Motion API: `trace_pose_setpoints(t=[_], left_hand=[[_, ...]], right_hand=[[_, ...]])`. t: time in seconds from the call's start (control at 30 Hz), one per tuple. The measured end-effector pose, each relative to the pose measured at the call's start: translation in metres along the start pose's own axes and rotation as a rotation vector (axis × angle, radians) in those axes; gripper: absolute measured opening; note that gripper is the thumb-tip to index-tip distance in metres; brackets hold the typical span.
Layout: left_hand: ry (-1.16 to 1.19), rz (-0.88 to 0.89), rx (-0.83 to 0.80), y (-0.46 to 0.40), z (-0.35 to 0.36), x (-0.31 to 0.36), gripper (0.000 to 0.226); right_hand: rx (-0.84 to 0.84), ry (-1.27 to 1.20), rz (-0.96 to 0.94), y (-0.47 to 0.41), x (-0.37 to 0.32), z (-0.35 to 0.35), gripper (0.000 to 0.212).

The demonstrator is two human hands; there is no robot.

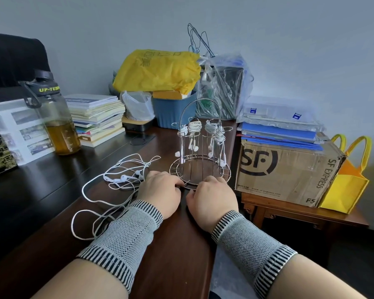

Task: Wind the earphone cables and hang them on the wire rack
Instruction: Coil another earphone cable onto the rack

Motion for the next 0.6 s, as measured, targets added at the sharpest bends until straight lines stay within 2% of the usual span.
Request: trace_pose_setpoints(t=[0.1, 0.2, 0.33, 0.4, 0.6], left_hand=[[-0.001, 0.006, -0.003, 0.000, 0.000, 0.001, 0.037], [0.001, 0.021, -0.003, -0.001, 0.001, 0.002, 0.036], [0.026, 0.026, -0.012, -0.003, 0.001, 0.003, 0.038], [0.042, 0.018, -0.018, -0.004, 0.002, 0.002, 0.040], [0.017, 0.049, -0.039, -0.007, 0.007, 0.004, 0.042]], right_hand=[[0.062, 0.003, -0.003, 0.001, 0.002, -0.002, 0.039], [0.157, -0.038, -0.085, 0.004, -0.006, -0.006, 0.033], [0.167, -0.029, -0.183, 0.002, -0.013, -0.005, 0.033], [0.106, -0.021, -0.193, 0.002, -0.013, -0.006, 0.028], [0.013, -0.047, -0.162, -0.003, -0.011, -0.005, 0.037]])
Point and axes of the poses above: each hand's wrist, its own y-axis away from the middle knuckle, its own z-axis out of the palm, x = y × z, the point moved 5 cm from there along -y, towards the middle knuckle
